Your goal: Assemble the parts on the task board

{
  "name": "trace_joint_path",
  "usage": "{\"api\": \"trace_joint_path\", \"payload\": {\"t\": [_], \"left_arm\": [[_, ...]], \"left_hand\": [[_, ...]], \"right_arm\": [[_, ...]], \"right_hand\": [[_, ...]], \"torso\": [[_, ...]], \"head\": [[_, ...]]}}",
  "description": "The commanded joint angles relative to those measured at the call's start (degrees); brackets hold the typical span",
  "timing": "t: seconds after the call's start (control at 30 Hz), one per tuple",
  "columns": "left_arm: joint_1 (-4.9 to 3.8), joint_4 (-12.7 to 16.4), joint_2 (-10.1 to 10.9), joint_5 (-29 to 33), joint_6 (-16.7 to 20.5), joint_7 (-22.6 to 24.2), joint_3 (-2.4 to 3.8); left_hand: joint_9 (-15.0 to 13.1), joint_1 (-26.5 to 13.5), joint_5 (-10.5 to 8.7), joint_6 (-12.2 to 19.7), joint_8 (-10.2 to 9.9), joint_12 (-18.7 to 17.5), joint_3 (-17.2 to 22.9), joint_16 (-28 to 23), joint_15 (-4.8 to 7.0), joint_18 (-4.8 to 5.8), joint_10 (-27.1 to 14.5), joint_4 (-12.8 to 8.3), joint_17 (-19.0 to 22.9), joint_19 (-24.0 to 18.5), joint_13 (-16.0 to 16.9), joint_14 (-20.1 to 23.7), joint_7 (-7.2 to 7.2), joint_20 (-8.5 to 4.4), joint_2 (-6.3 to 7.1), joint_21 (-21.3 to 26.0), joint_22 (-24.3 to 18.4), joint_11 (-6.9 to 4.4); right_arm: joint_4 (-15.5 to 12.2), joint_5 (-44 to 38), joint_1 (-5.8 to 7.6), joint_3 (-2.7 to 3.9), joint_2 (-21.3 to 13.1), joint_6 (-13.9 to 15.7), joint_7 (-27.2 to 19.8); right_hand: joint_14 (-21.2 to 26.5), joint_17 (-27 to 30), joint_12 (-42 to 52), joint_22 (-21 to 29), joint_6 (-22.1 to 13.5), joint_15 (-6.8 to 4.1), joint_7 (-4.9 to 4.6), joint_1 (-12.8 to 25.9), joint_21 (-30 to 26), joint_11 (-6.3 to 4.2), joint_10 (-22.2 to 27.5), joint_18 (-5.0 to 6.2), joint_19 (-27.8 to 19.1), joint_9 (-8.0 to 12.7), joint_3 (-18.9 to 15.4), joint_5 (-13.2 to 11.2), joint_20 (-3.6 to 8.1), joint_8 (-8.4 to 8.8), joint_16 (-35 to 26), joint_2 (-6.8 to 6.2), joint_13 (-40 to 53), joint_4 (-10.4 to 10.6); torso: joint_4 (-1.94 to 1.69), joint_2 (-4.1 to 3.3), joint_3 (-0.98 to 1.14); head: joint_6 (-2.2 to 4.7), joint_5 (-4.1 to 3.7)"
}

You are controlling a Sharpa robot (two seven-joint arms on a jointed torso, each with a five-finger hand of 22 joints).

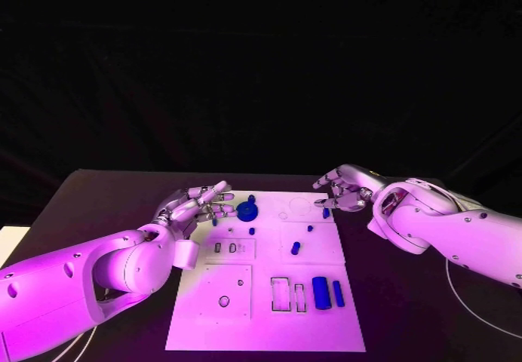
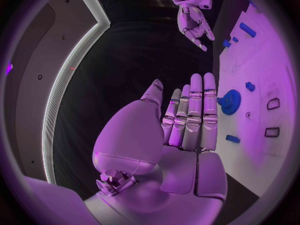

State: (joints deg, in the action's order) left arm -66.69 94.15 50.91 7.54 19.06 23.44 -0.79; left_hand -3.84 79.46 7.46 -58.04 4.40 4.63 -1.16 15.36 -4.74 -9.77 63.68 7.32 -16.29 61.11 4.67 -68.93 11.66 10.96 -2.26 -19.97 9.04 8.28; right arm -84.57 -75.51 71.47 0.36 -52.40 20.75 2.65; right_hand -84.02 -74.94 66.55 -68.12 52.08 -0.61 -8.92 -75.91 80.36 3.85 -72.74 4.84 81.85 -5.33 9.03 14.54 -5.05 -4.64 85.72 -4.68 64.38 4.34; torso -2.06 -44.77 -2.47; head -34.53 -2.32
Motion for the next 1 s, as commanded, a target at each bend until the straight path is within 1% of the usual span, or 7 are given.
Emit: {"api": "trace_joint_path", "payload": {"t": [0.03,0.13,0.27,0.3,0.37,0.5,1.0], "left_arm": [[-0.04,0.2,0.0,-0.1,-0.9,0.6,0.04],[-0.03,0.1,-0.1,-0.1,-1.0,0.6,0.03],[-0.02,0.1,-0.1,-0.1,-1.0,0.6,0.03],[-0.02,0.1,-0.1,-0.1,-1.0,0.6,0.03],[-0.01,0.0,-0.2,-0.1,-1.1,0.6,0.03],[-0.01,-0.1,-0.2,-0.1,-1.1,0.6,0.02],[0.01,-0.2,-0.2,-0.1,-1.1,0.3,0.02]], "left_hand": [[0.1,0.1,0.12,0.1,-0.3,-0.2,-0.1,0.4,-0.02,-0.6,-0.1,-0.3,-0.1,0.2,-0.1,0.4,0.28,-0.18,-0.21,-0.3,0.1,0.08],[0.1,0.1,0.12,0.1,-0.3,-0.2,-0.1,0.4,-0.02,-0.6,-0.1,-0.3,-0.1,0.2,-0.1,0.4,0.28,-0.18,-0.21,-0.3,0.1,0.08],[0.1,0.1,0.12,0.1,-0.3,-0.2,-0.1,0.4,-0.02,-0.6,-0.1,-0.3,-0.1,0.2,-0.1,0.4,0.28,-0.18,-0.21,-0.3,0.1,0.08],[0.1,0.1,0.12,0.1,-0.3,-0.2,-0.1,0.4,-0.02,-0.6,-0.1,-0.3,-0.1,0.2,-0.1,0.4,0.28,-0.18,-0.21,-0.3,0.1,0.08],[0.1,0.1,0.12,0.1,-0.3,-0.2,-0.1,0.4,-0.02,-0.6,-0.1,-0.3,-0.1,0.2,-0.1,0.4,0.28,-0.18,-0.21,-0.3,0.1,0.08],[0.1,0.2,0.11,0.1,-0.3,-0.2,-0.1,0.4,-0.02,-0.6,-0.1,-0.3,-0.1,0.1,-0.1,0.4,0.27,-0.18,-0.23,-0.3,0.1,0.07],[0.1,0.2,0.11,0.1,-0.3,-0.2,-0.1,0.4,-0.02,-0.6,-0.1,-0.3,-0.1,0.1,-0.1,0.4,0.27,-0.18,-0.23,-0.3,0.1,0.07]], "right_arm": [[1.3,2.9,-0.35,-0.03,-0.6,-1.2,-5.6],[2.7,3.1,-0.83,-0.04,-0.8,-1.7,-6.4],[4.2,3.1,-1.51,-0.05,-0.5,-2.1,-6.7],[4.6,3.1,-1.67,-0.05,-0.4,-2.1,-6.7],[5.4,3.0,-1.95,-0.05,-0.1,-2.3,-6.6],[6.6,3.0,-2.56,-0.06,0.4,-3.0,-6.6],[8.9,3.0,-3.79,-0.06,1.9,-4.3,-6.7]], "right_hand": [[-4.2,-6.2,0.0,-0.1,0.4,-0.11,-0.12,-0.5,0.3,-0.02,-0.1,-0.66,0.3,-0.1,0.0,0.4,-0.01,-0.35,0.3,-0.08,-0.1,-0.4],[-4.2,-6.3,-0.1,-0.1,0.4,-0.12,-0.13,-0.6,0.3,-0.02,-0.1,-0.67,0.3,-0.1,0.0,0.4,-0.01,-0.34,0.3,-0.16,-0.1,-0.5],[-4.3,-6.4,-0.1,-0.1,0.4,-0.11,-0.14,-0.9,0.3,-0.02,-0.1,-0.67,0.3,-0.1,0.0,0.5,0.0,-0.31,0.4,-0.19,-0.1,-0.7],[-4.3,-6.4,-0.1,-0.2,0.4,-0.11,-0.14,-0.9,0.3,-0.02,-0.1,-0.68,0.3,-0.1,0.1,0.5,0.0,-0.3,0.4,-0.17,-0.1,-0.7],[-4.3,-6.4,-0.1,-0.2,0.4,-0.11,-0.15,-1.0,0.3,-0.02,-0.1,-0.68,0.3,-0.1,0.1,0.5,0.0,-0.29,0.4,-0.17,-0.1,-0.7],[-4.3,-6.4,-0.1,-0.1,0.4,-0.11,-0.15,-1.1,0.3,-0.02,-0.1,-0.67,0.3,-0.1,0.1,0.5,0.0,-0.28,0.4,-0.18,-0.1,-0.8],[-4.3,-6.5,0.0,-0.2,0.4,-0.11,-0.16,-1.3,0.4,-0.02,-0.2,-0.69,0.3,-0.1,0.2,0.4,0.0,-0.28,0.4,-0.08,0.0,-1.0]], "torso": [[0.21,0.01,0.2],[0.34,-0.02,0.49],[0.38,-0.09,0.63],[0.34,-0.08,0.55],[0.34,-0.12,0.63],[0.2,-0.07,0.49],[0.16,-0.05,0.43]], "head": [[0.04,-0.35],[-0.04,-0.59],[0.01,-0.82],[-0.06,-0.83],[-0.09,-0.8],[-0.23,-0.8],[-0.74,-0.68]]}}
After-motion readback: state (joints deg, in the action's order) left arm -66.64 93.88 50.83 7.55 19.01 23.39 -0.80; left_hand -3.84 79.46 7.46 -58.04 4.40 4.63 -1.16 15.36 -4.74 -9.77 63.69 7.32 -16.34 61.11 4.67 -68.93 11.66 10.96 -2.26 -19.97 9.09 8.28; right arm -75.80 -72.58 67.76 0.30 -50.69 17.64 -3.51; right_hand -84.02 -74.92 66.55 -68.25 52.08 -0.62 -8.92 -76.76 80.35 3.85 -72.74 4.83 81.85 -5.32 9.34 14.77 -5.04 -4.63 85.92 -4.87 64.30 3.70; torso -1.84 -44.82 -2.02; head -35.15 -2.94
